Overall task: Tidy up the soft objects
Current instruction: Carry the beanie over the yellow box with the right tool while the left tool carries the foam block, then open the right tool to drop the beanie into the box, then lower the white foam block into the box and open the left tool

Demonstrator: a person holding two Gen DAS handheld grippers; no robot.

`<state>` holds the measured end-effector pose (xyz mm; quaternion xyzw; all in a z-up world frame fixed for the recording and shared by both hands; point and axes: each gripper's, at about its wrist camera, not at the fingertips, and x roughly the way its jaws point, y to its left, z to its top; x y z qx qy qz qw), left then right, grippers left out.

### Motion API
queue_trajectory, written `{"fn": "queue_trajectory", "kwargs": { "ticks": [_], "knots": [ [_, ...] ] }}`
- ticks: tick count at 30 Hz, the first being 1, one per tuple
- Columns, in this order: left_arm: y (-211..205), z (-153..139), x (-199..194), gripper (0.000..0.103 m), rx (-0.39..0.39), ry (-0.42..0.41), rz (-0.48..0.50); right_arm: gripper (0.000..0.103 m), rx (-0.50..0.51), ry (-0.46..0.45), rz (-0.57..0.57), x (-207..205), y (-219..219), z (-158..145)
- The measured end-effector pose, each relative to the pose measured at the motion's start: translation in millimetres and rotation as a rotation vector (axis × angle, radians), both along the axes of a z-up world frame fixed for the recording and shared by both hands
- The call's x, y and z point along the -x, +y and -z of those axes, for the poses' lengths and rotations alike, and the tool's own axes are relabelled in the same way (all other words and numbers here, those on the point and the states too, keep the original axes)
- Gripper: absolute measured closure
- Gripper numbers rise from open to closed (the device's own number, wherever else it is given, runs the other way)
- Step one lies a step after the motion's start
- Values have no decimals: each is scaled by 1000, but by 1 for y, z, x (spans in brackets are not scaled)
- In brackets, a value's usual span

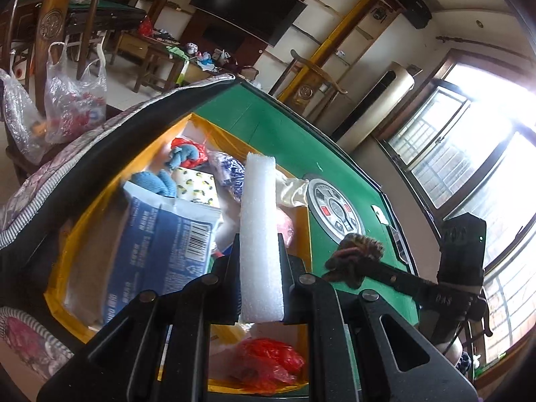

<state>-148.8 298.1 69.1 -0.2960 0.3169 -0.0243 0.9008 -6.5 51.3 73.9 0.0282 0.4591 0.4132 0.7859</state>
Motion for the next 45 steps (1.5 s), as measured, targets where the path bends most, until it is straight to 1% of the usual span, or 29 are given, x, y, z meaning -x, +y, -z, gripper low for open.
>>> {"fn": "queue_trajectory", "kwargs": {
  "ticks": [2,7,12,15,17,18,21,23,25,28,29,31,34,39,42,45],
  "knots": [
    [5,3,1,91,4,1,-6,43,26,-12,-46,10,14,4],
    [13,10,3,91,20,6,-8,43,127,-77,-137,33,53,17],
    [14,12,3,91,30,8,3,41,192,-114,-174,45,65,22],
    [15,13,3,91,33,10,5,38,205,-122,-172,46,62,20],
    [14,13,3,91,35,11,5,32,200,-123,-170,45,59,18],
    [14,13,2,91,35,13,6,31,196,-123,-172,45,58,17],
    [12,14,0,91,32,21,10,31,167,-118,-186,45,54,13],
    [9,14,-3,91,29,26,12,31,139,-143,-161,45,48,7],
    [7,12,-6,91,15,29,16,31,97,-163,-105,38,35,-1],
    [2,4,-13,91,-20,29,24,30,43,-175,11,18,8,-8],
    [1,2,-16,91,-34,31,26,28,39,-184,50,11,0,-8],
    [-3,-2,-24,91,-74,36,30,28,36,-199,135,-5,-16,-6],
    [-9,-4,-39,91,-119,62,32,28,13,-170,211,-25,-36,6],
    [-21,3,-71,91,-155,127,41,28,-34,-119,245,-38,-53,23],
    [-26,9,-92,91,-161,174,36,28,-43,-124,254,-42,-59,25],
    [-30,12,-107,91,-196,200,20,28,-57,-119,263,-42,-68,27]
  ]
}}
